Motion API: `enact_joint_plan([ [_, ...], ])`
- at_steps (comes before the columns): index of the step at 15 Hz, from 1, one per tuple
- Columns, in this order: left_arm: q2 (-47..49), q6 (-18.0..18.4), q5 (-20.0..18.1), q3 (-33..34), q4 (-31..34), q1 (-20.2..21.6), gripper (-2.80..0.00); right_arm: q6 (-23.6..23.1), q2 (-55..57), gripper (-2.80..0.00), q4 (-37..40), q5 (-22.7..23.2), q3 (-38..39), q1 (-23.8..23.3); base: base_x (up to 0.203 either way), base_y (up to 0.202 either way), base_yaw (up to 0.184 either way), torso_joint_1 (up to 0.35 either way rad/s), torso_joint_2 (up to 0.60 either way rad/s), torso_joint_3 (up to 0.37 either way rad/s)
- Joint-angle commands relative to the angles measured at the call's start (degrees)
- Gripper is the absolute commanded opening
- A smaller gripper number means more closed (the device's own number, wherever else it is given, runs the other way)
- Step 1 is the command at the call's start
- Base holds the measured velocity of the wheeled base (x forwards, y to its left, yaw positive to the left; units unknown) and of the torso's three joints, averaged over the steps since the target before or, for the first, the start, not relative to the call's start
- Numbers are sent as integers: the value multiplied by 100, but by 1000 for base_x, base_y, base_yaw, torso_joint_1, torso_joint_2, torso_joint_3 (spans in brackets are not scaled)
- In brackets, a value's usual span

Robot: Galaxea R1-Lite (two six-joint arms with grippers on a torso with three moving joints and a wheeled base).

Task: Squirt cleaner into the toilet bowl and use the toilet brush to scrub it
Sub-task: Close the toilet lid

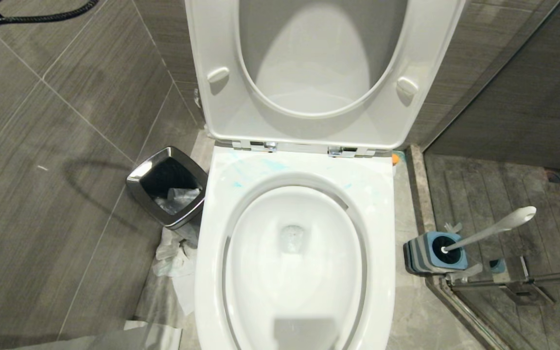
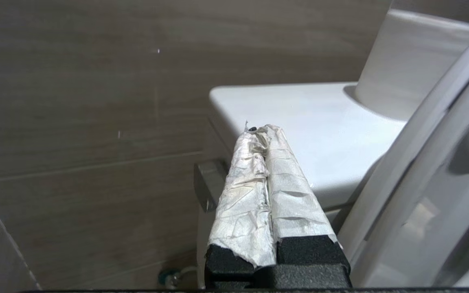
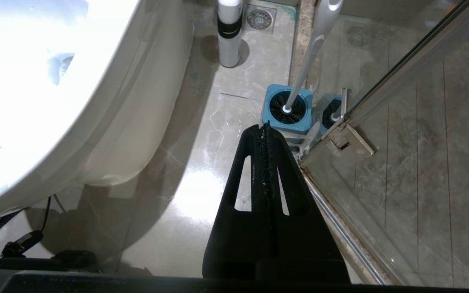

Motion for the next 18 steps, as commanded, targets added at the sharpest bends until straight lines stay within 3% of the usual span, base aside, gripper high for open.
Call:
enact_joint_plan([
  [1, 356, -10, -12, -19, -72, 4, -280, -2, -4, -280, -5, 4, 70, 0, 0, 0, 0, 0, 0, 0],
  [7, 422, -76, -93, 3, -294, -43, -280, -2, -4, -280, -5, 4, 64, 0, 0, 0, 0, 0, 0, 0],
  [13, 493, -178, -620, 36, -294, -166, -280, -2, -4, -280, -5, 4, 70, 0, 0, 0, 0, 0, 0, 0],
  [18, 733, -111, -671, 47, -344, -270, -280, -2, -4, -280, -5, 4, 70, 0, 0, 0, 0, 0, 0, 0],
])
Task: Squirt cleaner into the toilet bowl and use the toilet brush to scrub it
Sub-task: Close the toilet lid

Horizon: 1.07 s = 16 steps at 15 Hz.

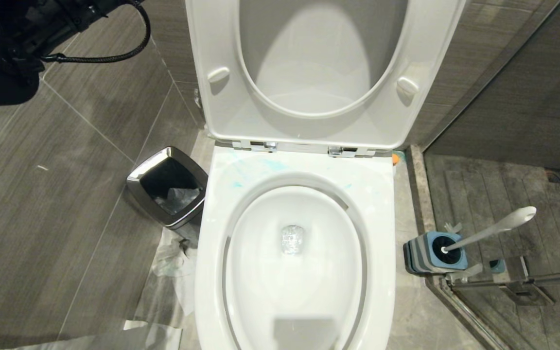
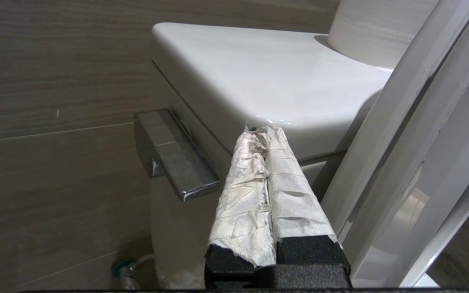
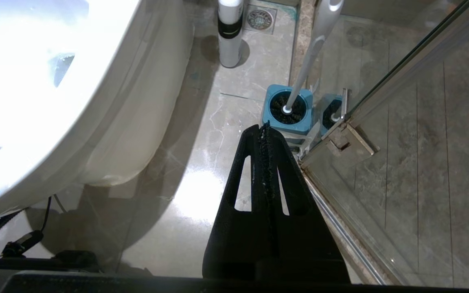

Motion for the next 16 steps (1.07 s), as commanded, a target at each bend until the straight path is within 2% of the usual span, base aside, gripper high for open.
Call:
enact_joint_plan([
  [1, 145, 8, -15, 1, -102, -120, -280, -2, -4, -280, -2, 2, 62, -2, 0, 0, 0, 0, 0, 0],
  [6, 374, 111, 53, 1, -185, -496, -280, -2, -4, -280, -2, 2, 70, -2, 0, 0, 0, 0, 0, 0],
  [8, 396, 262, 64, 1, -189, -559, -280, -2, -4, -280, -2, 2, 67, -2, 0, 0, 0, 0, 0, 0],
  [11, 184, 272, 72, 6, -201, -637, -280, -2, -4, -280, -2, 2, 70, -2, 0, 0, 0, 0, 0, 0],
  [13, -27, 263, 450, 1, -338, -528, -280, -2, -4, -280, -2, 2, 70, -2, 0, 0, 0, 0, 0, 0],
  [16, -231, 236, 886, 5, -942, -35, -280, -2, -4, -280, -2, 2, 62, -2, 0, 0, 0, 0, 0, 0],
])
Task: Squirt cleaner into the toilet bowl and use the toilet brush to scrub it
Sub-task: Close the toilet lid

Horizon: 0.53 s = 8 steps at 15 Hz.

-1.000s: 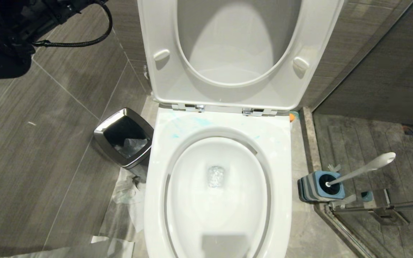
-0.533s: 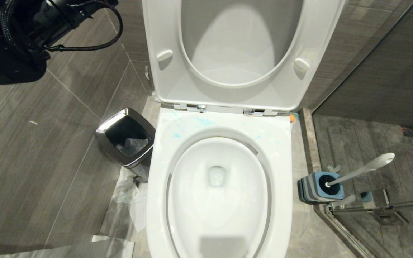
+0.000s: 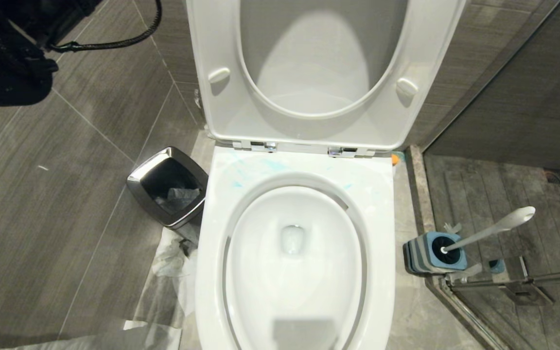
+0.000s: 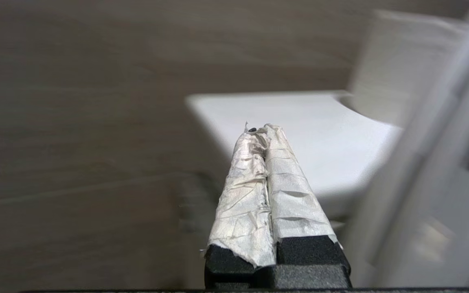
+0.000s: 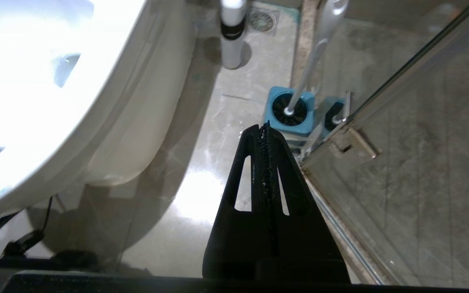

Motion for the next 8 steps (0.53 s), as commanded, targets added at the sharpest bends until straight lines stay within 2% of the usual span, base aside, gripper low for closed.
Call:
enact_joint_plan([
  [1, -248, -15, 47, -2, -204, 215, -280, 0, -4, -280, 0, 0, 70, 11, 0, 0, 0, 0, 0, 0],
  [8, -210, -13, -30, 4, -157, 175, -280, 0, -4, -280, 0, 0, 70, 11, 0, 0, 0, 0, 0, 0],
])
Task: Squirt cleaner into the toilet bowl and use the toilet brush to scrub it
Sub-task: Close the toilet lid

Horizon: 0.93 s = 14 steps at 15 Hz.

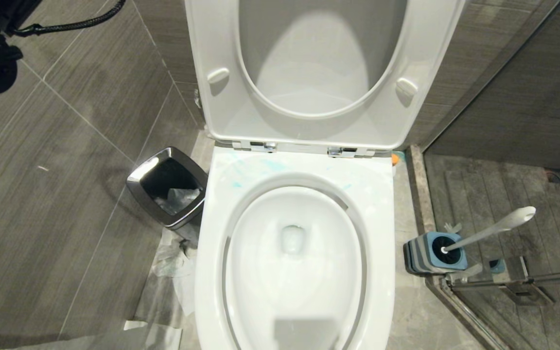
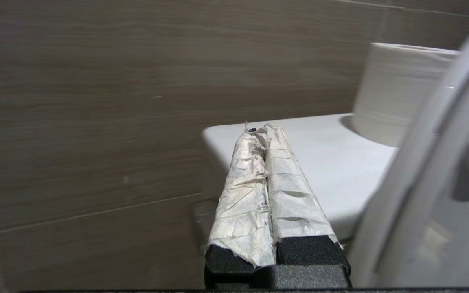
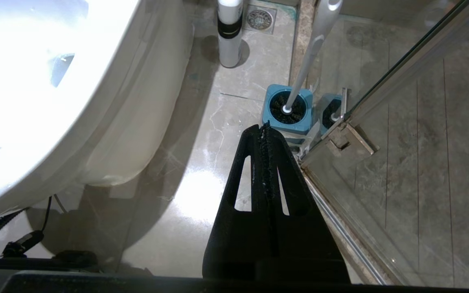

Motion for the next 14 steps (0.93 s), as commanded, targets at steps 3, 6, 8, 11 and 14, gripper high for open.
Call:
enact_joint_plan([
  [3, 95, -5, -277, 152, -24, -149, -280, -1, -4, -280, -5, 4, 70, -2, 0, 0, 0, 0, 0, 0],
  [6, 229, 29, -409, 188, 92, -294, -280, -1, -4, -280, -5, 4, 64, -2, 0, 0, 0, 0, 0, 0],
  [8, 287, 55, -409, 188, 111, -380, -280, -1, -4, -280, -5, 4, 63, -2, 0, 0, 0, 0, 0, 0],
  [11, 313, 101, -409, 197, 111, -537, -280, -1, -4, -280, -5, 4, 70, -2, 0, 0, 0, 0, 0, 0],
  [14, 344, 205, -409, 205, 119, -673, -280, -1, -4, -280, -5, 4, 70, -2, 0, 0, 0, 0, 0, 0],
])
